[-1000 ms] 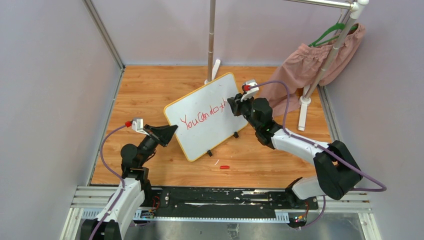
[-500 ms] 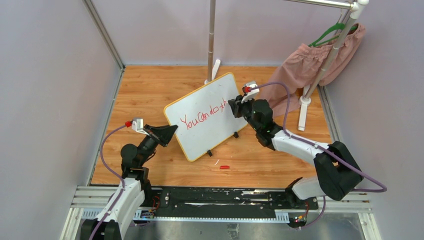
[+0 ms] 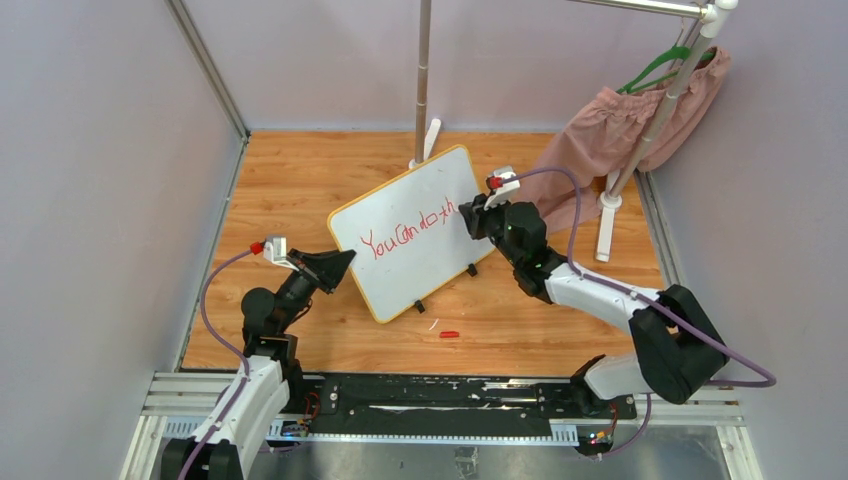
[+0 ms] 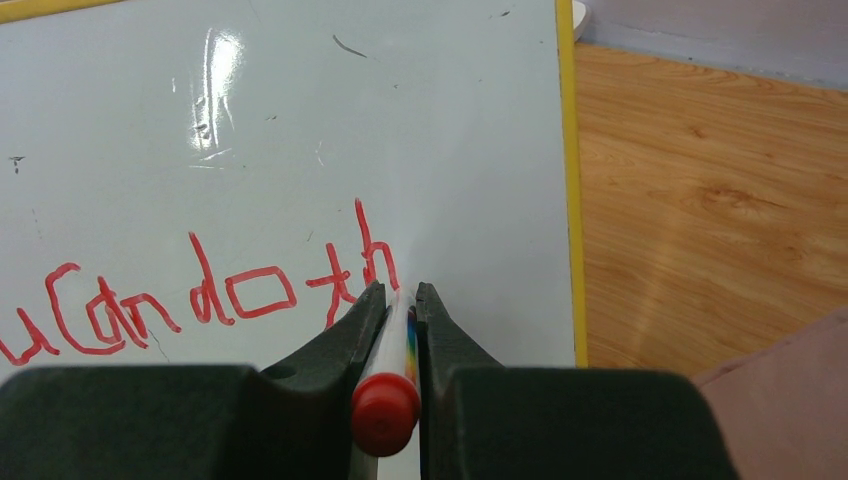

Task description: Write a sentence on the whiteboard

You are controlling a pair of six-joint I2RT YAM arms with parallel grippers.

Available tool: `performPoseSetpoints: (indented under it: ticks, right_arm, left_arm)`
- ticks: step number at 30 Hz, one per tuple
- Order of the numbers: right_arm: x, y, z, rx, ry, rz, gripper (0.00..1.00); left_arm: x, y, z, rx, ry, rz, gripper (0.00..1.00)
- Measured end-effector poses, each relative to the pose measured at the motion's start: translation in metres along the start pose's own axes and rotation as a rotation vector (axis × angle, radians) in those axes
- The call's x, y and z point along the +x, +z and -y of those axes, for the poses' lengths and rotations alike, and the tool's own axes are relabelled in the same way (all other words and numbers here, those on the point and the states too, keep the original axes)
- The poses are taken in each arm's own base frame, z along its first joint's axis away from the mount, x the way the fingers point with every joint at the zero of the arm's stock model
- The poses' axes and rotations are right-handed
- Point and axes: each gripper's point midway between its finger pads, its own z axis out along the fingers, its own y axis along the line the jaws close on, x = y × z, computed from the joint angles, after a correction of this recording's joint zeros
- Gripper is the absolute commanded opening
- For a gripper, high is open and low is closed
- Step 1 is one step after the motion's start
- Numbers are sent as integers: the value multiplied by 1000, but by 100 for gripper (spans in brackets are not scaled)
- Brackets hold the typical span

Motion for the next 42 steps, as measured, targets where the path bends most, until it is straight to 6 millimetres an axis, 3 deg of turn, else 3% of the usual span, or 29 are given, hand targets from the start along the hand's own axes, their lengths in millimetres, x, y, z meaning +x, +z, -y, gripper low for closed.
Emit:
performPoseSetpoints:
  ticks: [10,20,42]
  right_arm:
    - [1,-3,6,24,0,-10,0]
    - [-19,-10,2,11,14,36,0]
    - [-21,7,1,16,13,30,0]
  left_arm:
    - [0,0,0,0,0,0,0]
    - [0,0,0,0,0,0,0]
    - [0,0,0,1,0,0,0]
